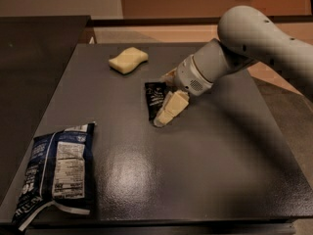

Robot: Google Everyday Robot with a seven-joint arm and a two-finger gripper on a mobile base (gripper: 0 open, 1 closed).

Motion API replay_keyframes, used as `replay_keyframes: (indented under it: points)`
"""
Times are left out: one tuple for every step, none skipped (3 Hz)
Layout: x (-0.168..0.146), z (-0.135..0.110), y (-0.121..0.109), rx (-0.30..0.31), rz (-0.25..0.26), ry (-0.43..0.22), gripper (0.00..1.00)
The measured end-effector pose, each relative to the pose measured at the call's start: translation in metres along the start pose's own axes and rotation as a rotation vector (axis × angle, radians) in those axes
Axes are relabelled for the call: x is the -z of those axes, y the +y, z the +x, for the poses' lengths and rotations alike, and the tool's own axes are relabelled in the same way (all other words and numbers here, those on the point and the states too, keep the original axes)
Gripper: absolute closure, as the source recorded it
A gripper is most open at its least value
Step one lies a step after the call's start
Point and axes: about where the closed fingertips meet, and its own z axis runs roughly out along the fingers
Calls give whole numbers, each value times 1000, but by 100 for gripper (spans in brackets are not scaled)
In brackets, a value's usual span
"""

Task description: Pick rxbar chocolate

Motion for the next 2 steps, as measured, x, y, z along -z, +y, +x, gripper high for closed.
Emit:
replay_keyframes:
  points:
    - [-1, -2, 0, -8, -13, -10, 41]
    - [1, -3, 1, -10, -3, -13, 64]
